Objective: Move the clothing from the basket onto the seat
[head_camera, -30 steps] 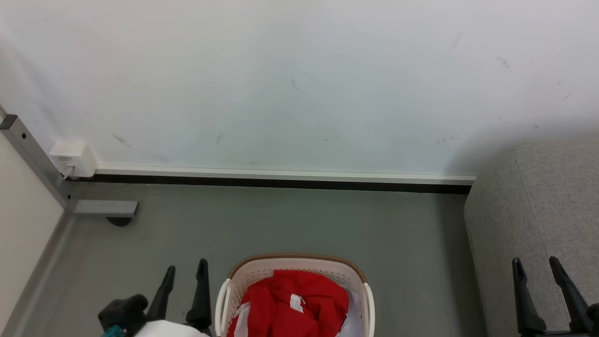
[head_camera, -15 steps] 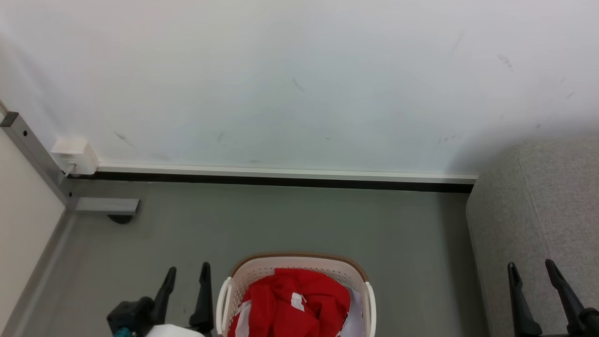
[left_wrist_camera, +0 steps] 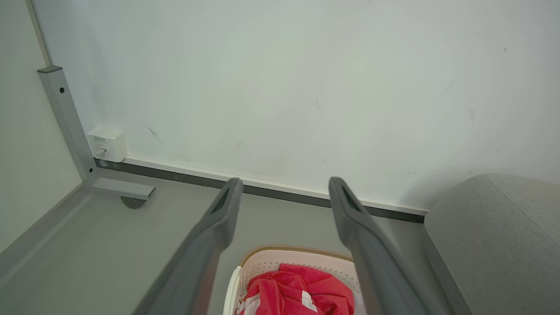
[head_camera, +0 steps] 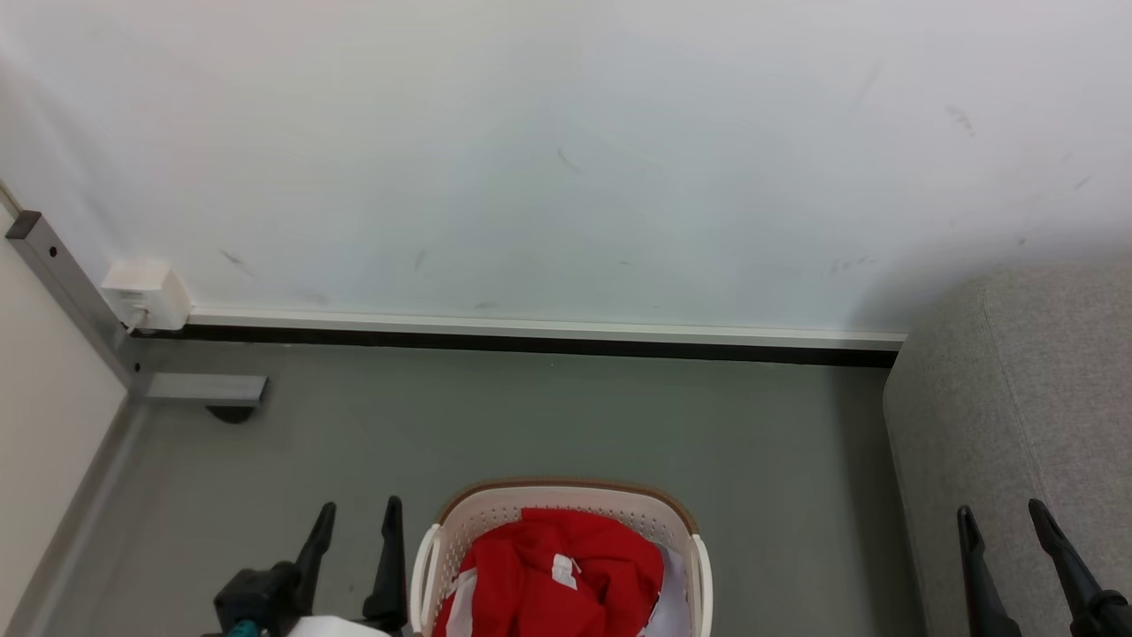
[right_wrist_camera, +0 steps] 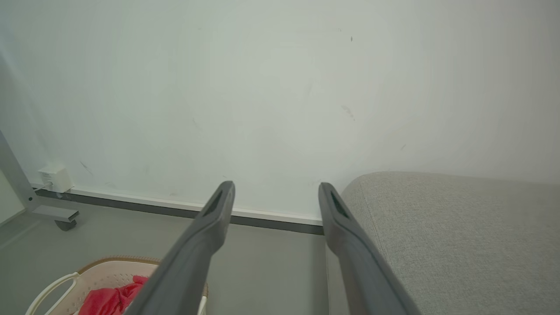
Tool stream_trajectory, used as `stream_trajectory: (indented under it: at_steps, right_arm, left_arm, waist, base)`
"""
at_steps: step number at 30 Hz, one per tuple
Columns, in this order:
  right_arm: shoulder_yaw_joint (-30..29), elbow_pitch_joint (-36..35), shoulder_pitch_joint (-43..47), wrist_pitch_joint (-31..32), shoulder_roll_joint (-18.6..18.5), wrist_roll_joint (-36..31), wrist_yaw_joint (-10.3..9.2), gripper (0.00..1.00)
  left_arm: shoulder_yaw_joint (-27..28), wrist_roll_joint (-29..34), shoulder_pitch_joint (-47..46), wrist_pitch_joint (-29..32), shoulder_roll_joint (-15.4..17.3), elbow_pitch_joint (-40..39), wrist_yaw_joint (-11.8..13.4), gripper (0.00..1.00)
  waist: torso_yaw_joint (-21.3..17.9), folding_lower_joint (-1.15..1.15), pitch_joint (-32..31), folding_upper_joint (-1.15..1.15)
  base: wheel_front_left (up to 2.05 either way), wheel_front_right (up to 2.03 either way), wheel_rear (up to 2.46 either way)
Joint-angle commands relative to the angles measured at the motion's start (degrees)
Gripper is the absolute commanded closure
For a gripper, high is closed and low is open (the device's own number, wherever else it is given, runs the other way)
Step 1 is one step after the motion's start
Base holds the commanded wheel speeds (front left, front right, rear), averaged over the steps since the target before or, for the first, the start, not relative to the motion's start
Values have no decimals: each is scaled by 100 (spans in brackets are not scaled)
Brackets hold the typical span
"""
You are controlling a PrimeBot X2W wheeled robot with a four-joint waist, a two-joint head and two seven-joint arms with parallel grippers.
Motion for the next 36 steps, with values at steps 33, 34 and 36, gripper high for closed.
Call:
stream_trajectory:
  at_steps: [33,34,36]
  right_arm:
    - [-54,92,32,-21,-22,191,-12,0]
    - [-53,89,21,-21,-23,194,-12,0]
    - [-60,69,-12,-21,-23,199,-12,0]
  left_arm:
    - [-10,-46,-10,-6,40,65,-40,0]
    - [-14,-45,-17,-6,40,66,-37,0]
    - [-23,-44,-56,-6,40,62,-38,0]
  waist:
    - [-36,0,72,0]
    - [-43,0,98,0]
    - [-58,0,157,0]
  base:
    - [0,0,0]
    - [0,0,0]
    - [0,0,0]
